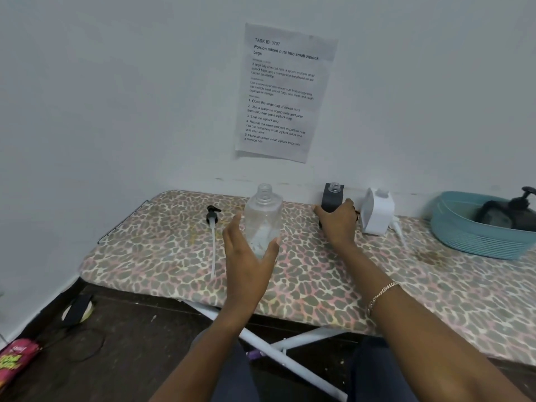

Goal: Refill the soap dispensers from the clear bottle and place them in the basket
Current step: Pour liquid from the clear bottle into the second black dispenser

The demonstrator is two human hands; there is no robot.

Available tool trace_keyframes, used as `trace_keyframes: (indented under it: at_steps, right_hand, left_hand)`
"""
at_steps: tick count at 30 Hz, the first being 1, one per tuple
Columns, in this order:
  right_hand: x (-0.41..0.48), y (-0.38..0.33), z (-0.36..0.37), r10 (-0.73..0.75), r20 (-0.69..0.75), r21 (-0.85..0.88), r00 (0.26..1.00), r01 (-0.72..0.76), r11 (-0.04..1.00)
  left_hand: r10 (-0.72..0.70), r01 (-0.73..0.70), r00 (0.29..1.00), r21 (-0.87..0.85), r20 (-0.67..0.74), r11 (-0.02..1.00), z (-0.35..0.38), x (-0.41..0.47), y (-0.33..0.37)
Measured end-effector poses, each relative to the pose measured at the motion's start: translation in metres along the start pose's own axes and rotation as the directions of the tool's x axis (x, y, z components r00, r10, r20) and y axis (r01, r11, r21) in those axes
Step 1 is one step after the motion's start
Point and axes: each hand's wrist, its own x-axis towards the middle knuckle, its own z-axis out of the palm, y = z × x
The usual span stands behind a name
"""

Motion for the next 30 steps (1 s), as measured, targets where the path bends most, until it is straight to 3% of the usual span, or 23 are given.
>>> trace_keyframes:
  at_steps: [8, 14, 23, 30]
  right_hand:
    - [-0.011, 0.001, -0.021, -0.081, 0.024, -0.04, 0.996, 0.082, 0.996]
    - [-0.04, -0.006, -0.07, -0.179, 0.08, 0.057, 0.981, 0.175, 0.983]
    - [-0.113, 0.031, -0.141, -0.19, 0.154, 0.056, 0.97, 0.183, 0.981]
    - [-0.138, 0.061, -0.151, -0.221, 0.173, 0.048, 0.96, 0.216, 0.975]
  left_hand:
    - [-0.005, 0.005, 1.0, 0.009, -0.002, 1.0, 0.011, 0.003, -0.007]
    - [0.019, -0.018, 1.0, 0.023, -0.015, 1.0, 0.015, -0.003, 0.003]
    - [0.258, -0.266, 0.964, 0.216, 0.063, 0.939, 0.035, -0.022, 0.01]
    - [0.425, -0.439, 0.895, 0.438, 0.134, 0.785, 0.041, -0.028, 0.008]
